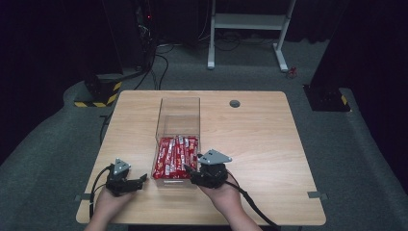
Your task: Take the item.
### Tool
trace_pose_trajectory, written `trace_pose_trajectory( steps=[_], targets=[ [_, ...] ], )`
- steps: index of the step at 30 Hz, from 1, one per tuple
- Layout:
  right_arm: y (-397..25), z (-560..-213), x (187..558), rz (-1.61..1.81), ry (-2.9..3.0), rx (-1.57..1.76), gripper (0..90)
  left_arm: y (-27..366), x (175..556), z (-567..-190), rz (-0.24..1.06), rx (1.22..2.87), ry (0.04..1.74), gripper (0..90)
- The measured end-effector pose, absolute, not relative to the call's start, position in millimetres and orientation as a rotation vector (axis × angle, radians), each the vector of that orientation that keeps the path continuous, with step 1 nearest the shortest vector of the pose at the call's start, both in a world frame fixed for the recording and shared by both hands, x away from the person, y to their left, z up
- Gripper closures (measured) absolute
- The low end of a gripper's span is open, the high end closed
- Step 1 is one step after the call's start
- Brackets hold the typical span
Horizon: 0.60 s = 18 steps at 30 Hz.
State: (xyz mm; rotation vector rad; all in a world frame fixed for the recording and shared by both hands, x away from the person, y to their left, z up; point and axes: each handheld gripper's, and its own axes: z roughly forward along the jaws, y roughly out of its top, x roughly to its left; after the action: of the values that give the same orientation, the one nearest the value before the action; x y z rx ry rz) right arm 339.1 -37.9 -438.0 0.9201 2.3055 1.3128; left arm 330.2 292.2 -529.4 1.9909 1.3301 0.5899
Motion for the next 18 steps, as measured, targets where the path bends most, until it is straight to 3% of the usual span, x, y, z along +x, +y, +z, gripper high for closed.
trace_pose_trajectory(
  steps=[16, 18],
  targets=[
    [-31.0, -443.0, 340.7, 1.295, 2.318, 0.995, 67.6, 292.1, 330.3, -529.5, 0.589, 1.991, 1.329, 15.7],
    [-30.7, -443.2, 340.6, 1.292, 2.314, 0.997, 74.1, 292.1, 330.3, -529.5, 0.589, 1.991, 1.329, 15.7]
  ],
)
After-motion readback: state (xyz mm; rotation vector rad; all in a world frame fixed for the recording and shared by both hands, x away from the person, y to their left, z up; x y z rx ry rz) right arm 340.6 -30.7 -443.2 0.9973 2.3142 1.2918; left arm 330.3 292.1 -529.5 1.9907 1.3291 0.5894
